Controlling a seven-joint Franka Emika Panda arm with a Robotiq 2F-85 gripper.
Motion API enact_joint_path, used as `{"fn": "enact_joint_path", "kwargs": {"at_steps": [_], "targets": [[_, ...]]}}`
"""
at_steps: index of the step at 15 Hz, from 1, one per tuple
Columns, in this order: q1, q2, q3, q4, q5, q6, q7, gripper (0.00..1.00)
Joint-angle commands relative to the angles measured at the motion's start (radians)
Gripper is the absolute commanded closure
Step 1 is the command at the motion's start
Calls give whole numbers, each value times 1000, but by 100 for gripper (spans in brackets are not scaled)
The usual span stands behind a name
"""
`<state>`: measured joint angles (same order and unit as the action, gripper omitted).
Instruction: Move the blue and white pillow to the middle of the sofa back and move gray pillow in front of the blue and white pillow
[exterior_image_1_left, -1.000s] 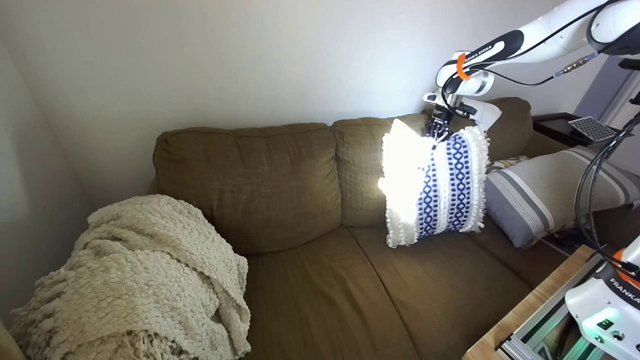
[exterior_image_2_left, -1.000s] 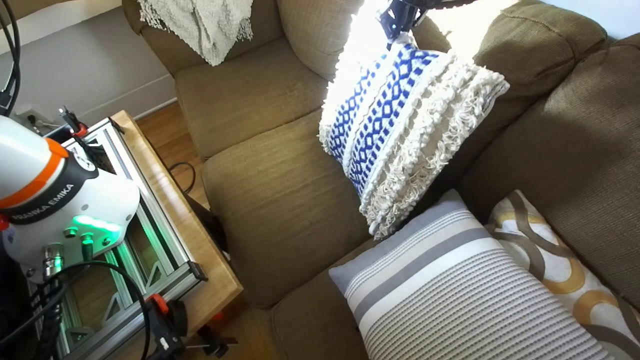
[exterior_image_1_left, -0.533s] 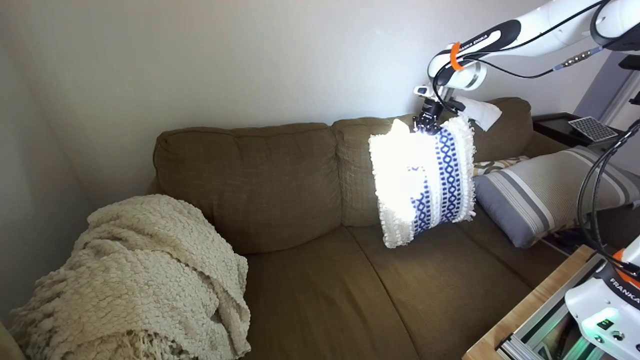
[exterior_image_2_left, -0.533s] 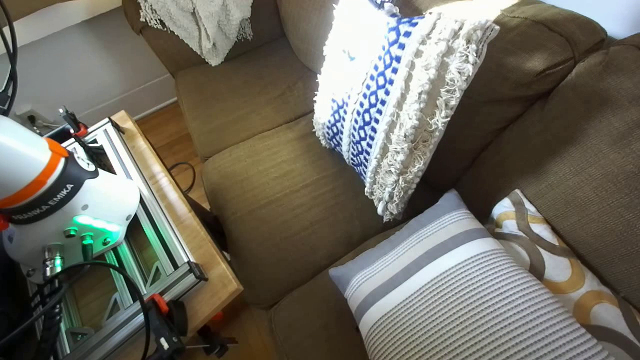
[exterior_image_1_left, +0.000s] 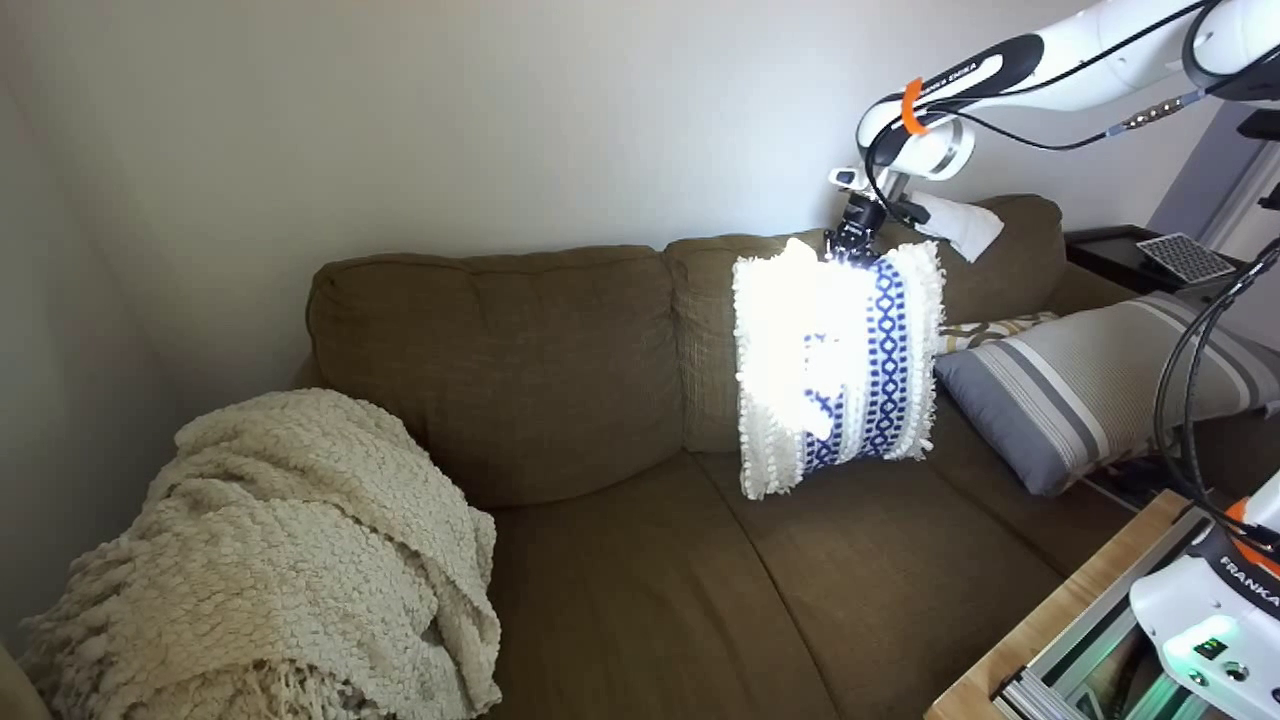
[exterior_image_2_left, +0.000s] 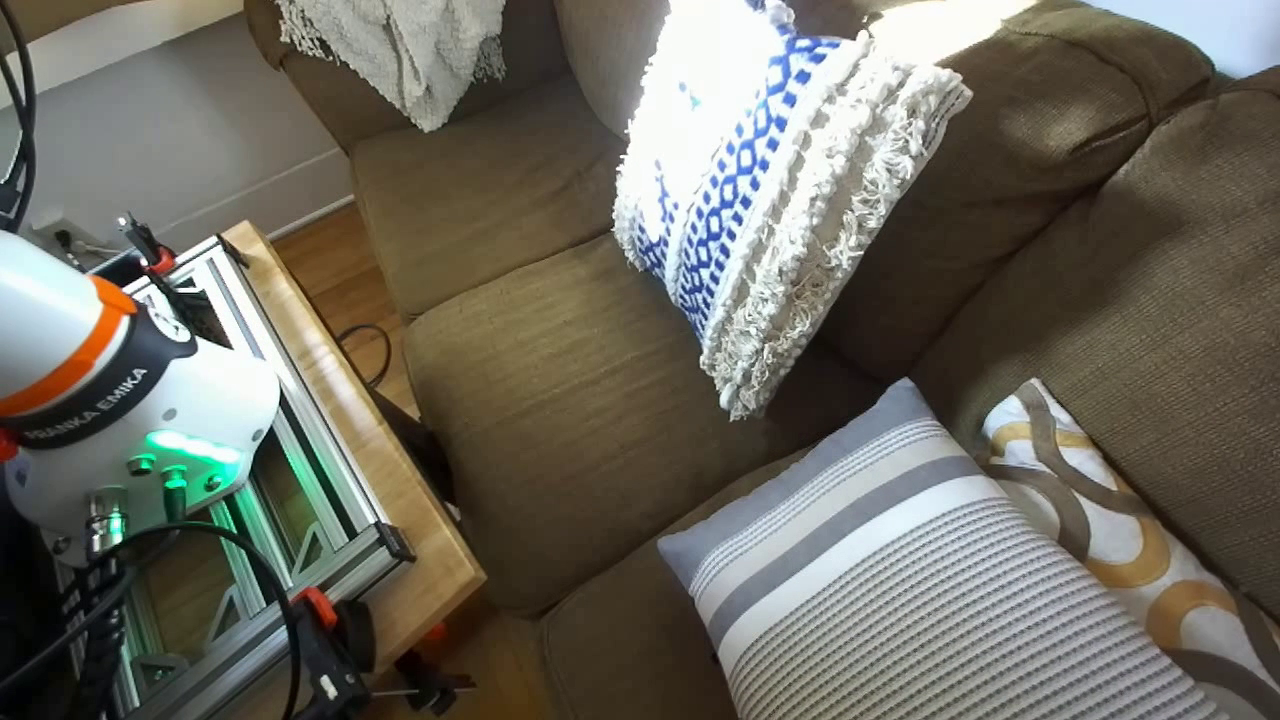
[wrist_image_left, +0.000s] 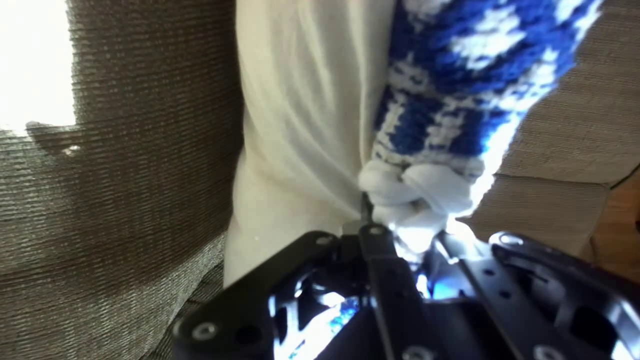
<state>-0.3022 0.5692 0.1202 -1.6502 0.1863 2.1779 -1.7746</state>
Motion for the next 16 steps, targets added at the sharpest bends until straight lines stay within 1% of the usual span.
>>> {"fn": "enact_joint_path", "kwargs": {"at_steps": [1, 2, 3, 4, 6, 9, 12, 13, 16], "targets": [[17, -13, -25, 14, 16, -10, 3, 91], [19, -10, -33, 16, 7, -8, 5, 61], [26, -11, -45, 15, -4, -3, 24, 62], [29, -14, -49, 13, -7, -5, 27, 58], [43, -31, -63, 11, -15, 0, 67, 45], [68, -74, -85, -8, -37, 23, 133, 21], [100, -136, -147, -58, -130, 38, 261, 1], [110, -154, -170, -76, -172, 39, 315, 0], [116, -219, -218, -158, -260, 55, 464, 0]]}}
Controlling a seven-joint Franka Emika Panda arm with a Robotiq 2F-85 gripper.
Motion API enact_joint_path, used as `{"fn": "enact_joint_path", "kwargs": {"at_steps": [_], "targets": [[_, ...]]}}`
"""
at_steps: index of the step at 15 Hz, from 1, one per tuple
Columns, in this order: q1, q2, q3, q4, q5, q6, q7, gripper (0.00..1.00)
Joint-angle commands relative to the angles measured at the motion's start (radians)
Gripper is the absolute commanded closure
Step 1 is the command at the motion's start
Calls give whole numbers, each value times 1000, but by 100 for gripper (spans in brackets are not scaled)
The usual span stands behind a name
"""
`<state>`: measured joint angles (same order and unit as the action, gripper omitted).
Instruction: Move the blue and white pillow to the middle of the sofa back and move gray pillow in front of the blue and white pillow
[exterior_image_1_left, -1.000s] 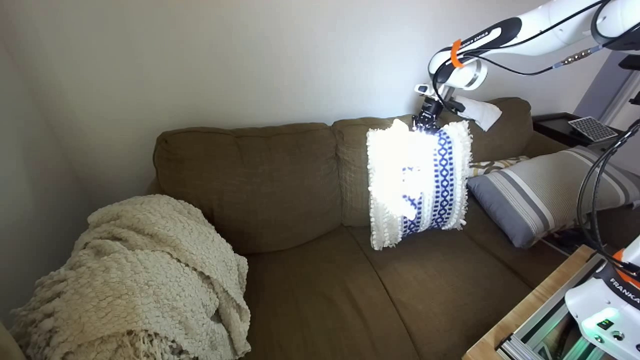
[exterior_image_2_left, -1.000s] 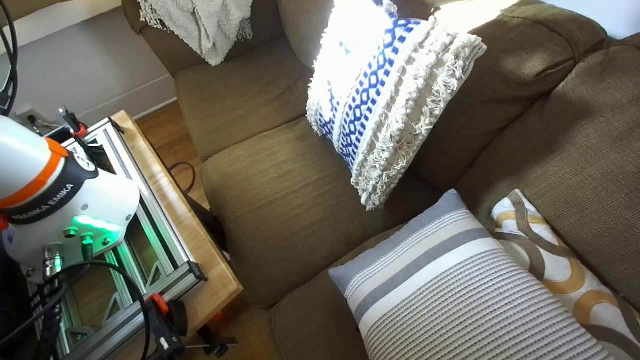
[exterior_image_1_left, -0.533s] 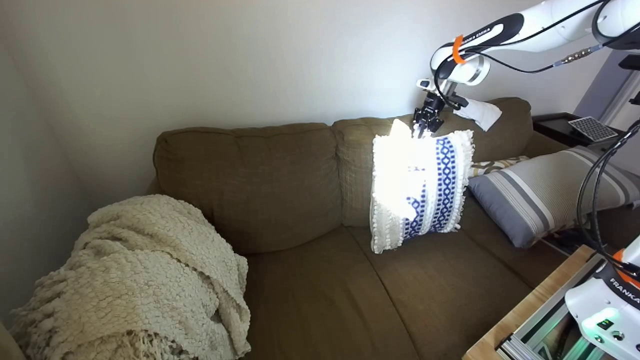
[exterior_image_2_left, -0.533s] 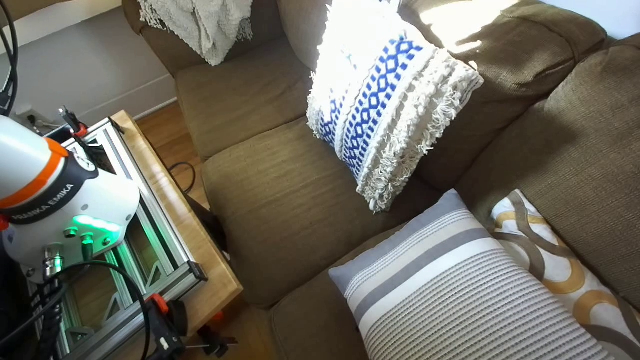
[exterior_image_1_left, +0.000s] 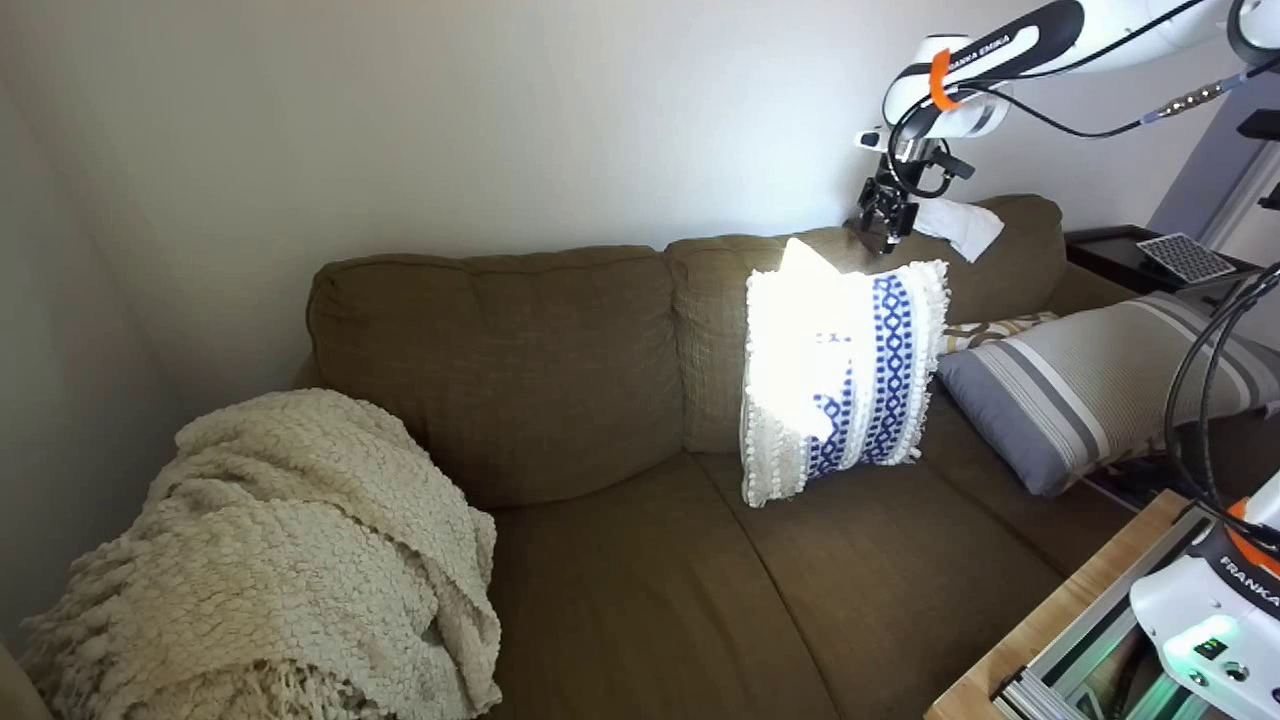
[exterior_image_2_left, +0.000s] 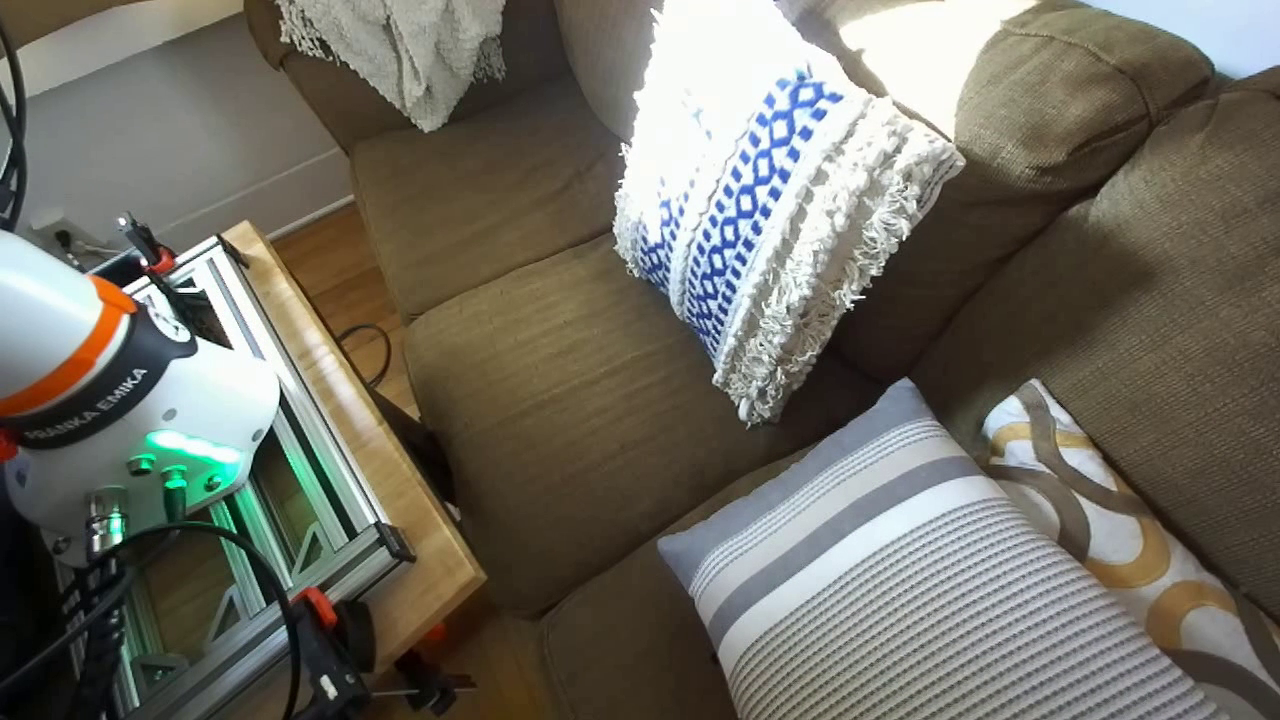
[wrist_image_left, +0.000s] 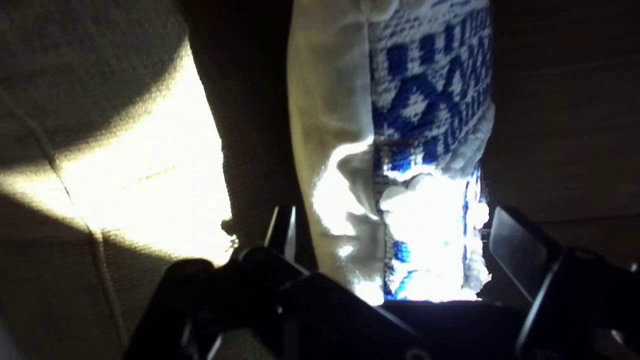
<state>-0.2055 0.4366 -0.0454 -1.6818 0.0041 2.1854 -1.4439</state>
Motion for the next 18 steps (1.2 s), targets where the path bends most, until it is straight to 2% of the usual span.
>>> {"fn": "enact_joint_path", "kwargs": {"at_steps": [1, 3, 4, 10, 11, 12, 18], "targets": [[13, -110, -61, -164, -85, 66, 184, 0], [2, -145, -74, -236, -82, 132, 276, 0], [-10, -78, -46, -118, -65, 60, 193, 0], [-11, -83, -41, -123, -65, 70, 201, 0], [-24, -76, -43, -123, -31, 82, 224, 0], [-19, -71, -70, -133, -45, 113, 317, 0], [-42, -108, -116, -237, -57, 261, 577, 0]]}}
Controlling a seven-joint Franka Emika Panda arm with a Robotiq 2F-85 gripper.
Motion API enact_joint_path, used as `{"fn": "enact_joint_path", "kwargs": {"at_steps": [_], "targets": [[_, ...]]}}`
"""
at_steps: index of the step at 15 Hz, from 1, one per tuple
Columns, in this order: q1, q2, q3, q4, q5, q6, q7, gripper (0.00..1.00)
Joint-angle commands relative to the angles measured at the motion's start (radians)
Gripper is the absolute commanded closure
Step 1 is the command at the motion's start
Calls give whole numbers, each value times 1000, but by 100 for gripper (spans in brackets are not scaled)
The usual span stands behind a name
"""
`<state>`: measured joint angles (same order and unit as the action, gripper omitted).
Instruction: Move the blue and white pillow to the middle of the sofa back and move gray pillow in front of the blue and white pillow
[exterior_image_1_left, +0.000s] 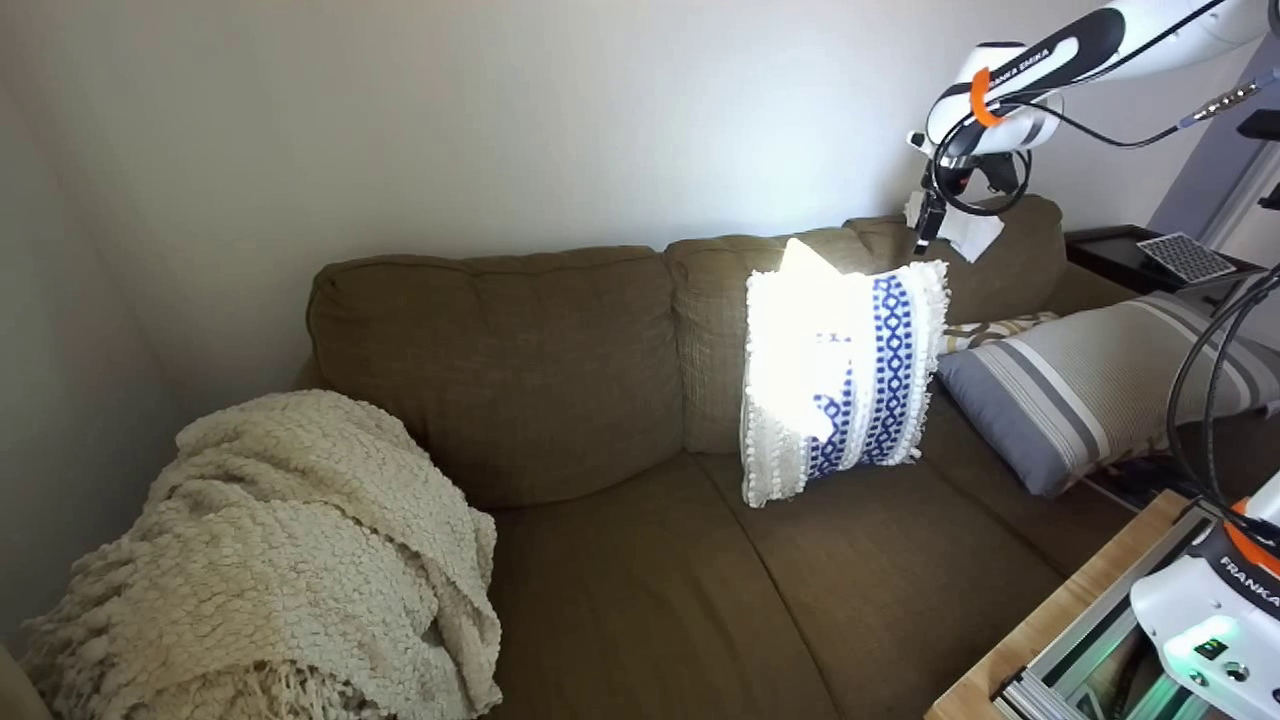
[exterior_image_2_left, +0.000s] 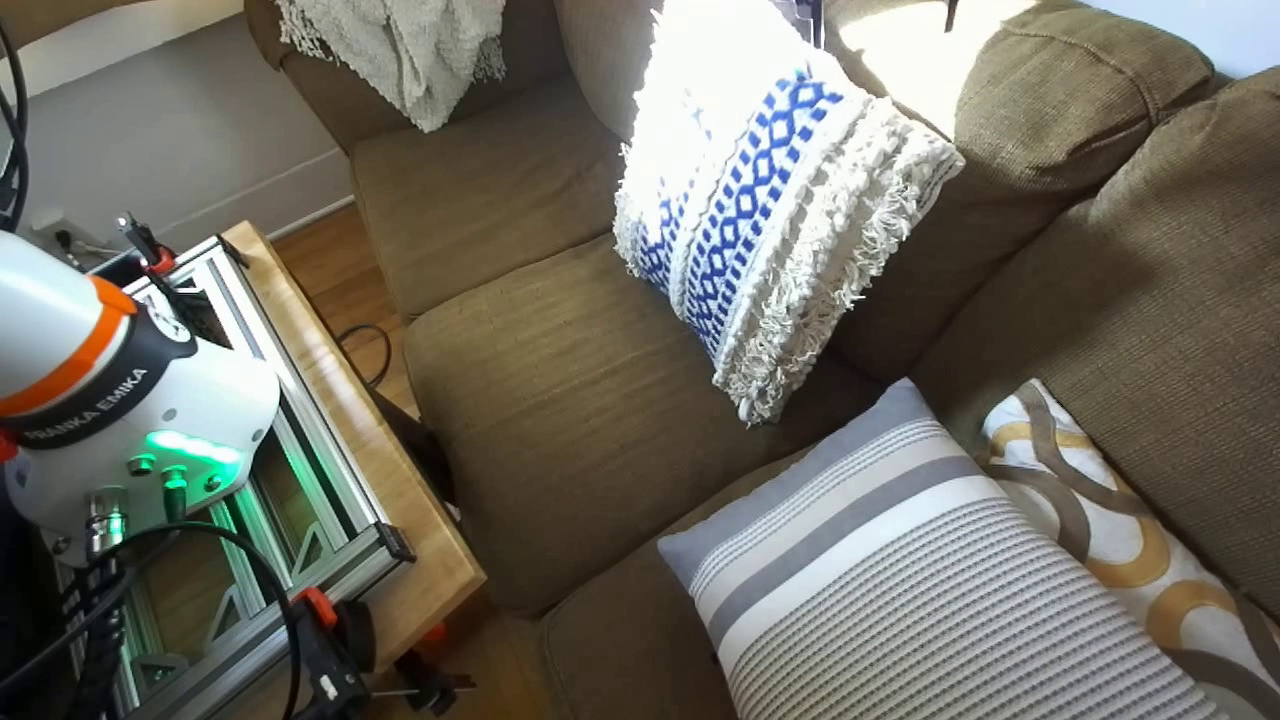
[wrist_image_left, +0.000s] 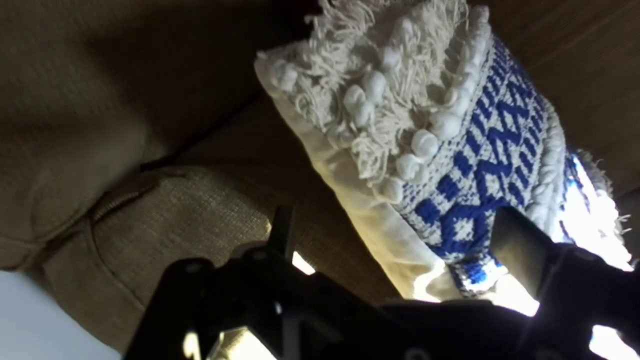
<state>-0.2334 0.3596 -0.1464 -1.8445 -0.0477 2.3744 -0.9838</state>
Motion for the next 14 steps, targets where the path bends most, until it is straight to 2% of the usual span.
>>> {"fn": "enact_joint_path", "kwargs": {"at_steps": [1, 5, 12, 13, 14], "targets": [[-21, -29, -18, -91, 2, 101, 159, 0], [-63, -10, -19, -133, 43, 196, 299, 0], [-113, -31, -57, -281, 57, 361, 580, 0], [-114, -14, -35, -225, 31, 312, 527, 0], [-118, -12, -38, -235, 26, 321, 535, 0]]}}
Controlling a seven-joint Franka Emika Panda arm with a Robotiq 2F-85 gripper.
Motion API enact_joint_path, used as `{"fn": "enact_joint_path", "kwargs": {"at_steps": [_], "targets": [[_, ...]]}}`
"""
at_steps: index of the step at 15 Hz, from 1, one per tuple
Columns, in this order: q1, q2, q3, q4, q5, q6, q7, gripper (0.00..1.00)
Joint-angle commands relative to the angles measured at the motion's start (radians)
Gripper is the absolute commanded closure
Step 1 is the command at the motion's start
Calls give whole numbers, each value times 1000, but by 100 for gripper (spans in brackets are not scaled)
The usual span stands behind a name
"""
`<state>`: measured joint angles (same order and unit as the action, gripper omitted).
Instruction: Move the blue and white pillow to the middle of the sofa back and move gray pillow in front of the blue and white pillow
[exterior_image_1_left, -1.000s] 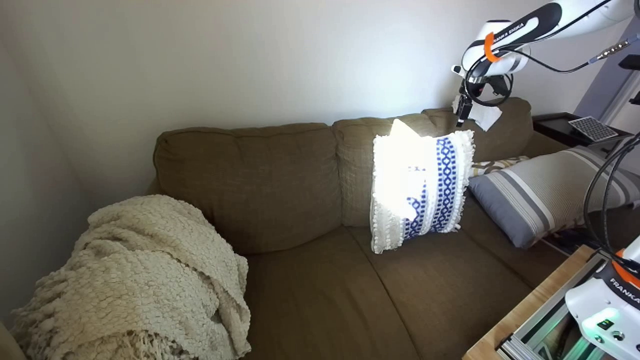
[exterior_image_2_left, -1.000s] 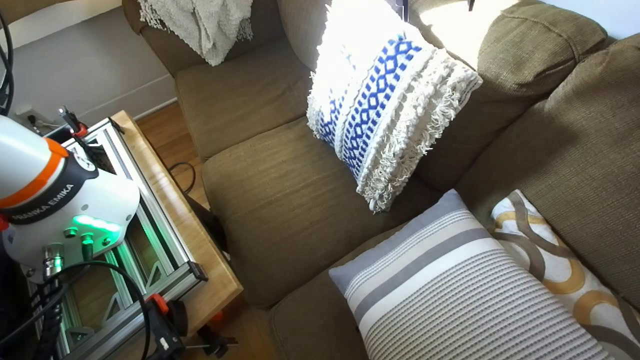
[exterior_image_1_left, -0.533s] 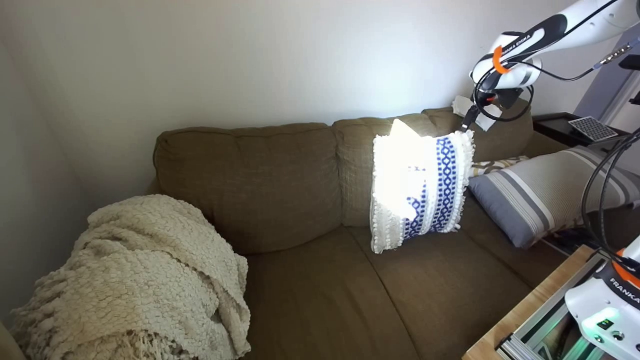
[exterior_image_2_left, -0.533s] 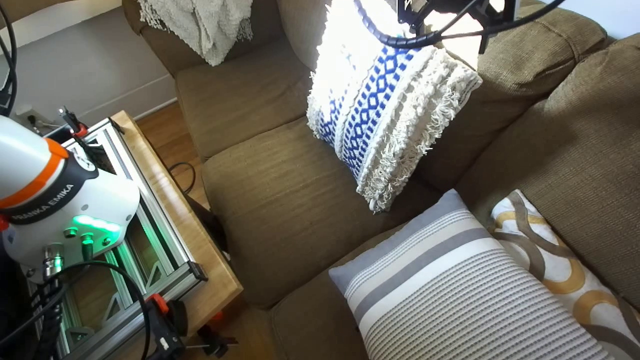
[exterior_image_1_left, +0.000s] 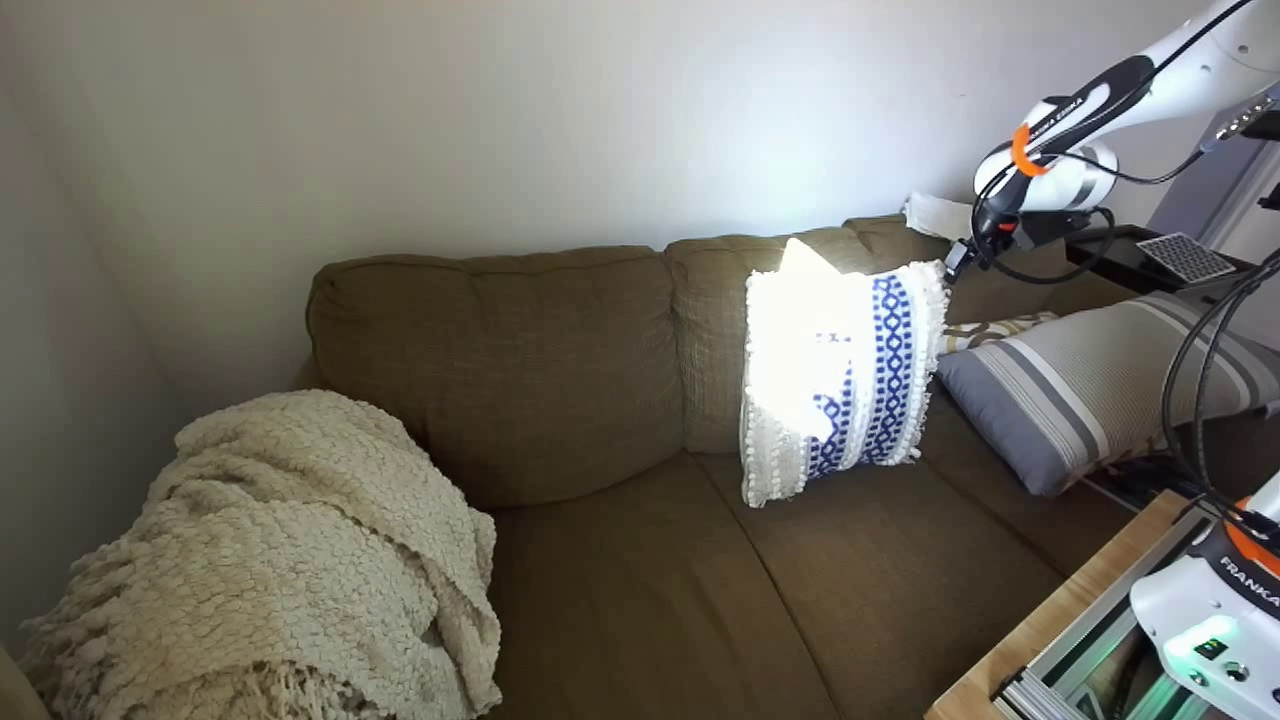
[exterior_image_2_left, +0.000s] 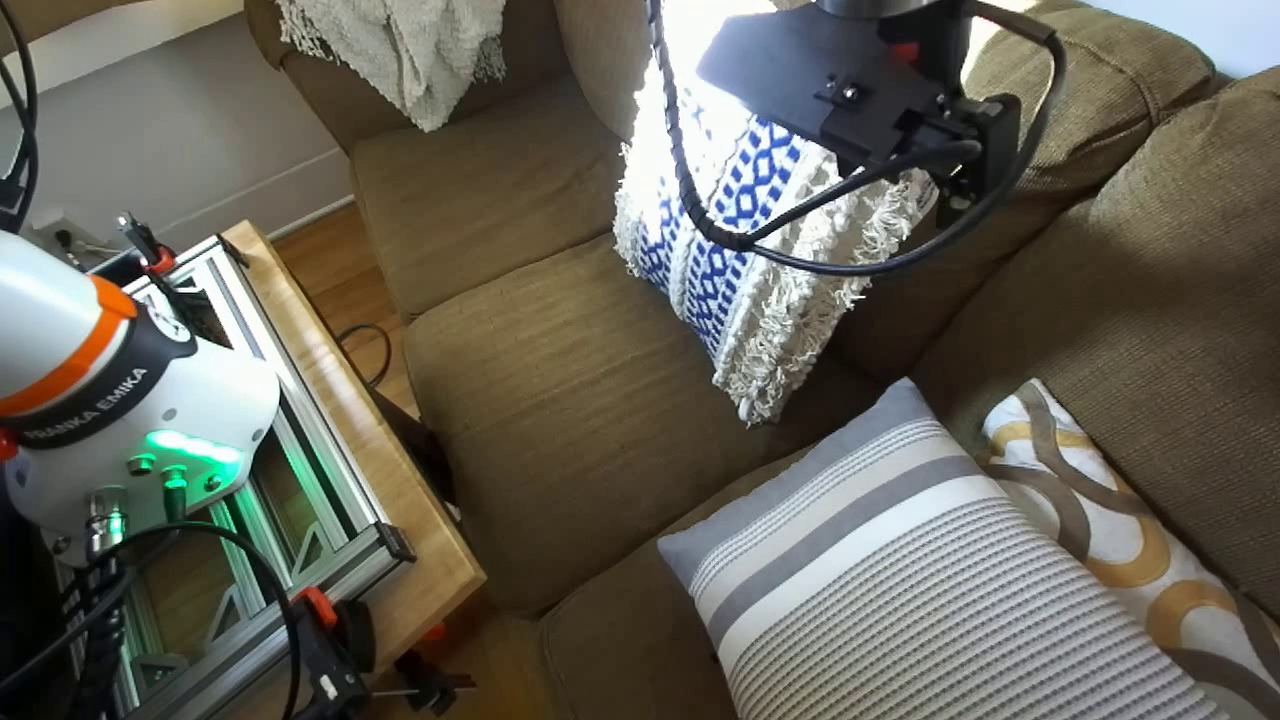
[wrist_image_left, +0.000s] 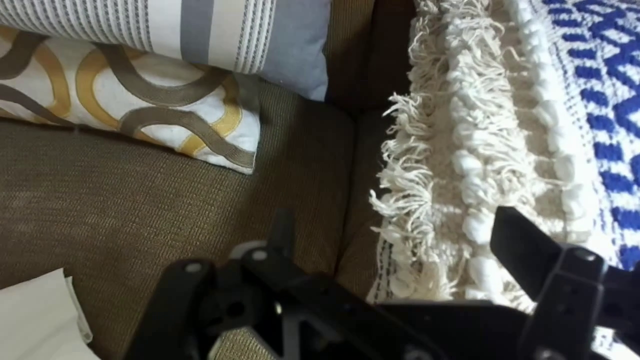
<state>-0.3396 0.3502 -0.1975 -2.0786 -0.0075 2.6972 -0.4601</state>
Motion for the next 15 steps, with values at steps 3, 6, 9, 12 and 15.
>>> {"fn": "enact_joint_path", "kwargs": {"at_steps": [3, 6, 9, 12, 15], "targets": [[-10, -3, 21, 8, -14, -2, 11, 0], [-9, -3, 23, 10, -13, -2, 11, 0], [-38, 26, -3, 17, 67, 48, 123, 0], [-67, 57, -18, 19, 114, 94, 204, 0], [-83, 114, -44, 33, 138, 152, 312, 0]]}}
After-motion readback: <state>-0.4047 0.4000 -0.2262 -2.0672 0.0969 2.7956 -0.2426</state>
